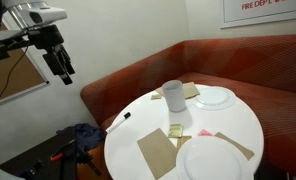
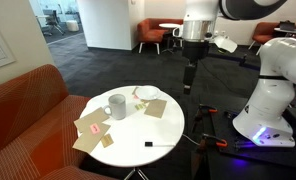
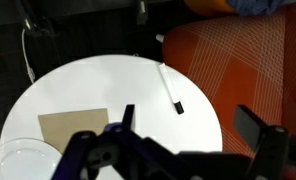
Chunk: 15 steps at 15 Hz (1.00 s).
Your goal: Take the marker from the table and put it in the white cup
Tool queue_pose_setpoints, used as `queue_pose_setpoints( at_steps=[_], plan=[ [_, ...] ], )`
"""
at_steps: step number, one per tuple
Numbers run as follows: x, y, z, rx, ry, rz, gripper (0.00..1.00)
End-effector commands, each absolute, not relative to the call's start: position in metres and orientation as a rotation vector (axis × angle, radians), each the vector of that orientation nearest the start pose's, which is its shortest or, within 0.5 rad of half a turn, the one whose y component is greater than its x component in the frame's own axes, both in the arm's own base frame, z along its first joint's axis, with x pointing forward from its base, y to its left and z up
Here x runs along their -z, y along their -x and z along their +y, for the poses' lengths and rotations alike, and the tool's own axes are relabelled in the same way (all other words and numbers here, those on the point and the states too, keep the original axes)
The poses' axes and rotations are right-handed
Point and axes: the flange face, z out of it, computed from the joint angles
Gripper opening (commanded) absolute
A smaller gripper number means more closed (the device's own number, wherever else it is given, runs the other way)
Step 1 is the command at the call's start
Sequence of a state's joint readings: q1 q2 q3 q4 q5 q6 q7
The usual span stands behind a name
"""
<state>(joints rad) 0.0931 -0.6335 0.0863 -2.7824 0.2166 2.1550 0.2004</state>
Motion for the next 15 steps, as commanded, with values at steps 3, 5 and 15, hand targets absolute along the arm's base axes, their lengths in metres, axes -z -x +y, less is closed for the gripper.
queue_pose_setpoints(
  at_steps=[3, 5, 15],
  plan=[
    [-0.372, -0.343, 0.091, 0.05, 2.982, 0.134, 1.0],
    [-0.363, -0.348, 0.1, 0.071, 2.976, 0.106, 1.0],
    [-0.293, -0.365, 0.133, 0.144, 2.988, -0.173, 1.0]
  ],
)
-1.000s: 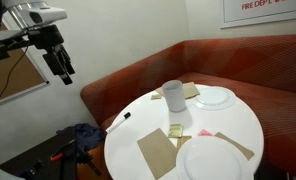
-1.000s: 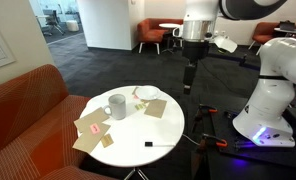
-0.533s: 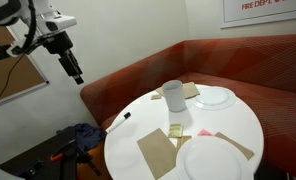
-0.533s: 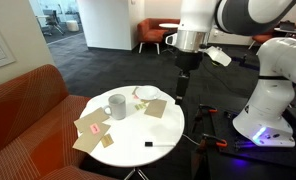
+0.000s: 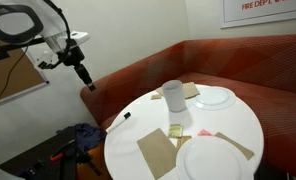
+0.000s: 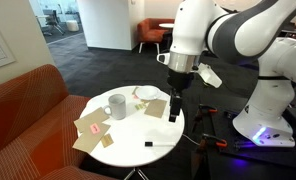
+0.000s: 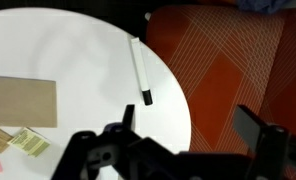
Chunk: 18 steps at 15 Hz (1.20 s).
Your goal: Take the marker from the table and put it in the white cup
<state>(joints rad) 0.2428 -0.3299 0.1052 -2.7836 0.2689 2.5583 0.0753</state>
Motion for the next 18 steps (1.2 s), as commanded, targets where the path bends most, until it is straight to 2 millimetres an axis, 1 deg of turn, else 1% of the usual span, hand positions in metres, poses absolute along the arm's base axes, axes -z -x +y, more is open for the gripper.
queue_pose_setpoints(
  at_steps=[1, 3, 7, 10, 12, 15, 18],
  plan=[
    [-0.283, -0.367, 0.136, 0.159, 2.988, -0.204, 1.0],
    [-0.263, -0.369, 0.137, 0.175, 2.985, -0.237, 1.0],
    [-0.225, -0.369, 0.135, 0.18, 2.996, -0.221, 1.0],
    [-0.199, -0.365, 0.132, 0.173, 3.008, -0.184, 1.0],
    [-0.183, -0.361, 0.131, 0.166, 3.018, -0.196, 1.0],
    [-0.165, -0.356, 0.128, 0.162, 3.032, -0.22, 1.0],
    [-0.154, -0.354, 0.124, 0.172, 3.041, -0.236, 1.0]
  ],
)
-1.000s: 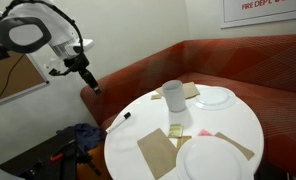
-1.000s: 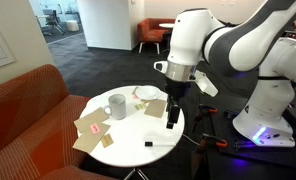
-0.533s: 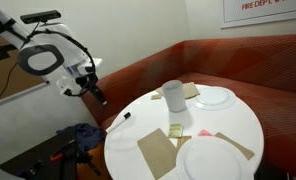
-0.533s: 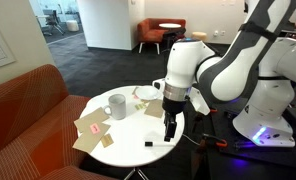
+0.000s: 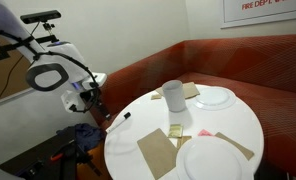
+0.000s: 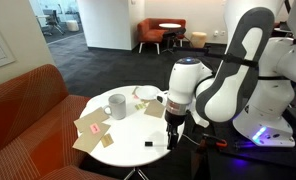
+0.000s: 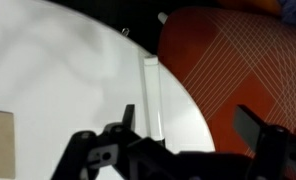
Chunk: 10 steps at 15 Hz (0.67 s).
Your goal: Take the marker from the table and put it in the white cup
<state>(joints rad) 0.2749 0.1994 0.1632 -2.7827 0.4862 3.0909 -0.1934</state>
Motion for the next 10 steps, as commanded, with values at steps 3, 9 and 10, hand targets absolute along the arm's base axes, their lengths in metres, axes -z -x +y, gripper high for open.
queue_pose_setpoints(
  at_steps=[3, 9, 10],
  plan=[
    [-0.145, -0.357, 0.124, 0.187, 3.038, -0.248, 1.0],
    [-0.126, -0.368, 0.12, 0.196, 3.027, -0.221, 1.0],
    [-0.122, -0.369, 0.12, 0.198, 3.026, -0.22, 1.0]
  ],
)
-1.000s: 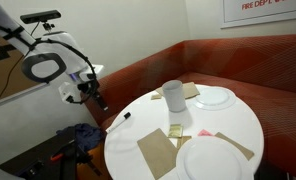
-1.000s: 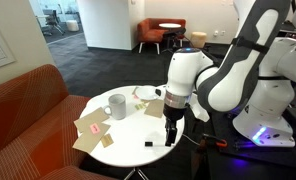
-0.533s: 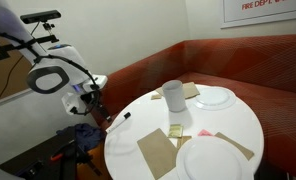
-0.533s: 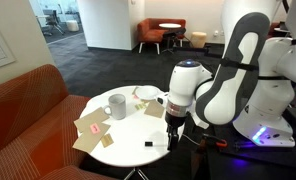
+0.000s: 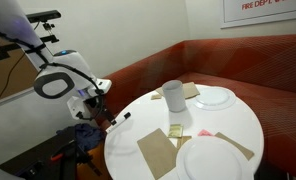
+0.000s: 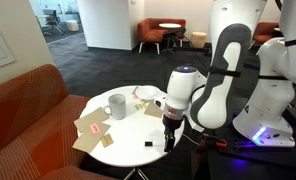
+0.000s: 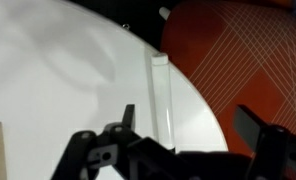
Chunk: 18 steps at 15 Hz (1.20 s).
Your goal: Take the marker from the table and put it in the white cup
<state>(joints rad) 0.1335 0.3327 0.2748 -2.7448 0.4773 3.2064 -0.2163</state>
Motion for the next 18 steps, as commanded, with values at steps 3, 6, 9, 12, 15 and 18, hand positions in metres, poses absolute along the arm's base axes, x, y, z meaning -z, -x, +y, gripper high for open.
queue_pose_setpoints(
  at_steps=[3, 6, 9, 12, 15, 18],
  plan=[
    [-0.113, -0.374, 0.121, 0.192, 3.017, -0.272, 1.0],
    [-0.105, -0.379, 0.119, 0.194, 3.015, -0.318, 0.72],
    [-0.1, -0.383, 0.118, 0.19, 3.016, -0.34, 0.49],
    [-0.102, -0.386, 0.114, 0.202, 3.019, -0.334, 0.28],
    [-0.111, -0.388, 0.112, 0.209, 3.023, -0.287, 0.04],
    [-0.125, -0.389, 0.112, 0.227, 3.033, -0.21, 0.05]
  ],
)
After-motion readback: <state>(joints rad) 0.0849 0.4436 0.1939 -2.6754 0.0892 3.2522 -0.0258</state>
